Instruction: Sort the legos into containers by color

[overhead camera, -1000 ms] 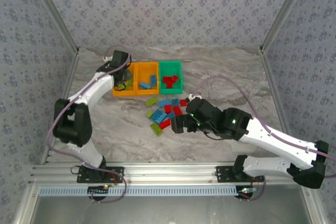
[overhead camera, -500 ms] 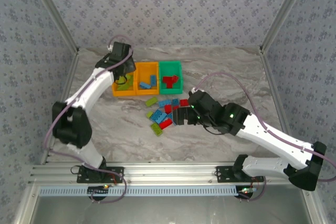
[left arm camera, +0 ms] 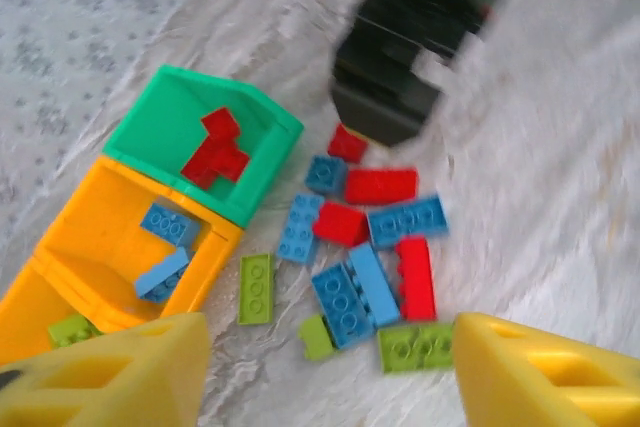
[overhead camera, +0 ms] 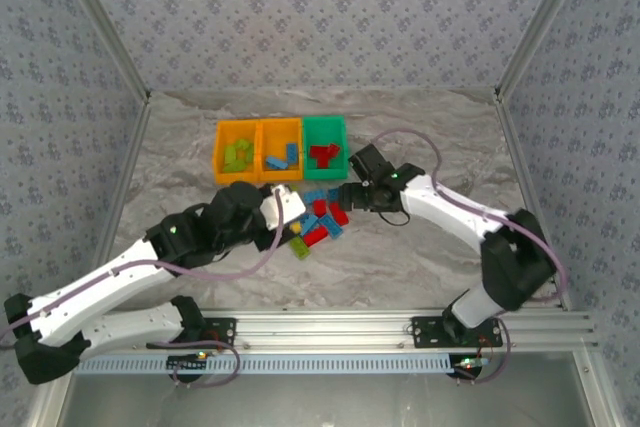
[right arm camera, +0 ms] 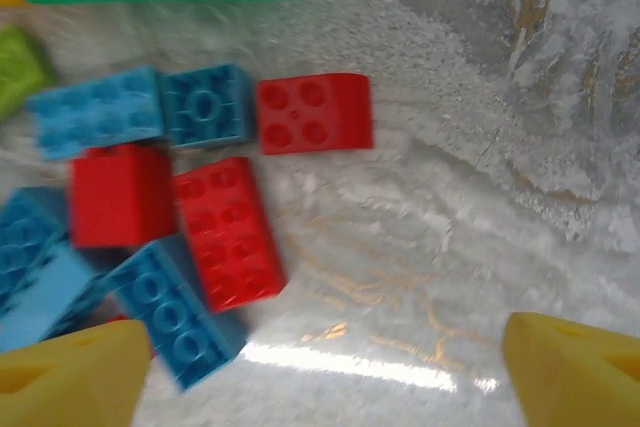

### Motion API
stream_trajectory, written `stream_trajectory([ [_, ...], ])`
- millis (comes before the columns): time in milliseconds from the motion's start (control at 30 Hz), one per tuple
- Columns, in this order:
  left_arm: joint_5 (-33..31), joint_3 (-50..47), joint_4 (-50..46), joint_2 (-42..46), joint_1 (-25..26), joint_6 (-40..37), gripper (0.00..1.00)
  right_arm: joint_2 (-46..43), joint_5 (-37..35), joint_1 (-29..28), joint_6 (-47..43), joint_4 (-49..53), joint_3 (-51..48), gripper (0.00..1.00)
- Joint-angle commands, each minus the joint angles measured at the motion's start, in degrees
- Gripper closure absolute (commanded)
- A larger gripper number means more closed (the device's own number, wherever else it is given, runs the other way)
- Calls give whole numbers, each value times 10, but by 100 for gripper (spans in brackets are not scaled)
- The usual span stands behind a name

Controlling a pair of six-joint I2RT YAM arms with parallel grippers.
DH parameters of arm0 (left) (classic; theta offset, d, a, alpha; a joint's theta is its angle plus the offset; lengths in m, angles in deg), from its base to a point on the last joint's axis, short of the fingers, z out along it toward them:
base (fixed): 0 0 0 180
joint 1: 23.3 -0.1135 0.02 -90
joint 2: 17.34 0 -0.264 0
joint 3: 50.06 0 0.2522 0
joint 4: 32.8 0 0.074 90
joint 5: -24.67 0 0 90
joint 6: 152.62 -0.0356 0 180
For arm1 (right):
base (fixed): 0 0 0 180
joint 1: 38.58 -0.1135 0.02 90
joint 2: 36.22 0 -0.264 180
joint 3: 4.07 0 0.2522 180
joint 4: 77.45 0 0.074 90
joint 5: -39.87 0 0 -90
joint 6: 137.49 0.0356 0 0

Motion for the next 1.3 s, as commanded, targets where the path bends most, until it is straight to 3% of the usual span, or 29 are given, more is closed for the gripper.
stream_trajectory([
  [0,71,-33,16,45,7,-127,17,66,3,12,-66,-12,49,16],
  [67,86,-36,12,55,7,-130,9,100,-2,15,-75,-12,83,17],
  [233,82,-29,-21,57,8,-138,5,160,8,29,-65,-23,108,19],
  [400,60,-56,-7,81,7,-172,3,191,1,36,-58,-24,116,31],
  [867,65,-90,25,99,7,-178,1,251,61,44,-61,-44,128,29],
  [1133,65,-95,31,97,6,-179,1,225,57,46,-61,-46,108,54],
  [1267,64,-96,33,100,6,-178,1,151,42,43,-49,-46,77,58],
])
